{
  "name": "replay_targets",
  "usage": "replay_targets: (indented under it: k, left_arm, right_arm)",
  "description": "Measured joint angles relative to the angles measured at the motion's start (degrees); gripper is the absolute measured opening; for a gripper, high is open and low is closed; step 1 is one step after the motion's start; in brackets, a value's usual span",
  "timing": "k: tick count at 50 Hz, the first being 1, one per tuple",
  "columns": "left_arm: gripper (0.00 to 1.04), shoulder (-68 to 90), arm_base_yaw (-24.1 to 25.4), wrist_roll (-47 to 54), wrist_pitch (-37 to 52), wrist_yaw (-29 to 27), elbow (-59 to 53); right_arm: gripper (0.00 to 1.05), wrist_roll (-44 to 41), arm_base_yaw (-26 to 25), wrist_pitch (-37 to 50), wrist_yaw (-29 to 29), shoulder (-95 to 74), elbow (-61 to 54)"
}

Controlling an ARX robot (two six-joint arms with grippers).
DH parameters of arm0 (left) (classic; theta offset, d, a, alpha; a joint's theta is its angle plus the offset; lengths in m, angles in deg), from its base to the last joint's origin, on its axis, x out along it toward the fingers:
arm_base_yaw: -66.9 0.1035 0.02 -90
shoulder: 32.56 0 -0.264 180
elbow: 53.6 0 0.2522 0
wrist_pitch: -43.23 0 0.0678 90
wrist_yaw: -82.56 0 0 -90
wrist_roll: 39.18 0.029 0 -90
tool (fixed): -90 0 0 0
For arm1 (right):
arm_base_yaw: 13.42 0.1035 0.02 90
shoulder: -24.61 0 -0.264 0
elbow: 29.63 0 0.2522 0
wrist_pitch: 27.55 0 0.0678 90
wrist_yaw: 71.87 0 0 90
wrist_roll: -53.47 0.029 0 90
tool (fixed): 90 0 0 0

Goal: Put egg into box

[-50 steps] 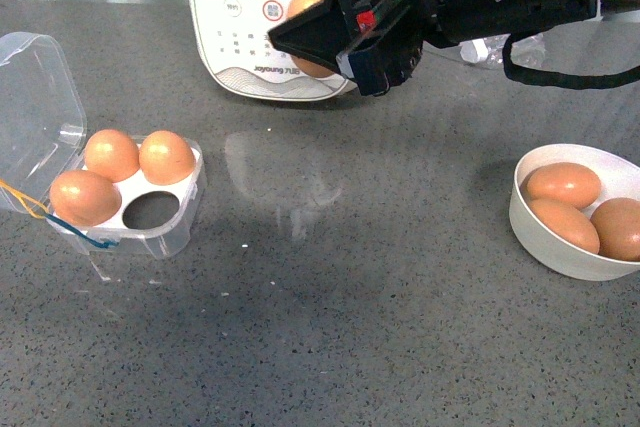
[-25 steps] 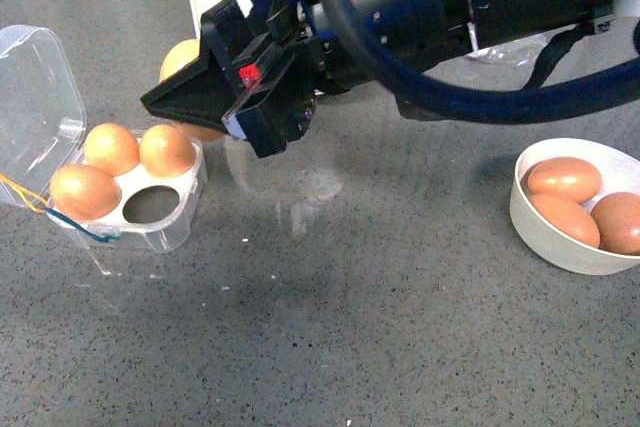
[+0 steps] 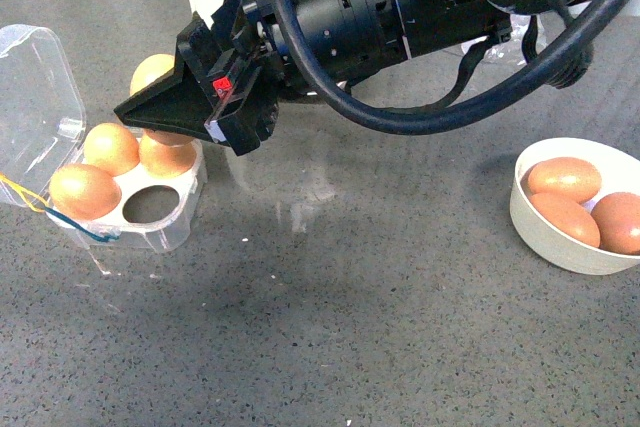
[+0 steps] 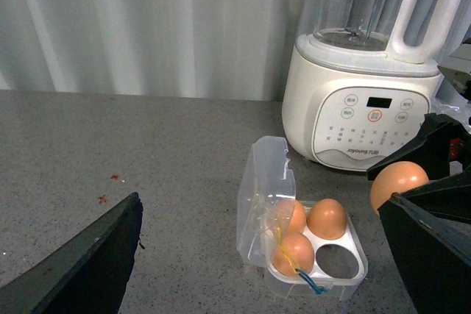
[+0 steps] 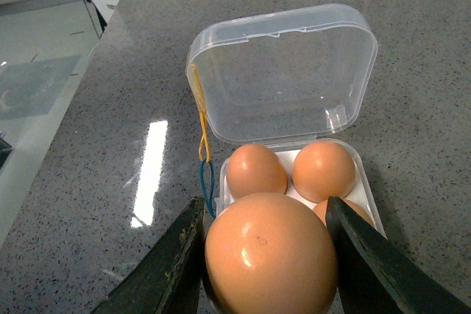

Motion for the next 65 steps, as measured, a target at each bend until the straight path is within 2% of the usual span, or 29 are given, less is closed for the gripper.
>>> replay_targets:
  k: [24, 65]
  left_arm:
    - [0.98, 0.02, 0.00, 0.00, 0.00, 0.00, 0.02]
    - [0.98, 0.00, 0.00, 0.00, 0.00, 0.00, 0.00]
  right_arm:
    - [0.42, 4.48, 2.14, 3.32, -2.86, -6.10, 3.65]
    - [0.42, 4.68, 2.99, 1.68, -3.43, -10.38, 7.89]
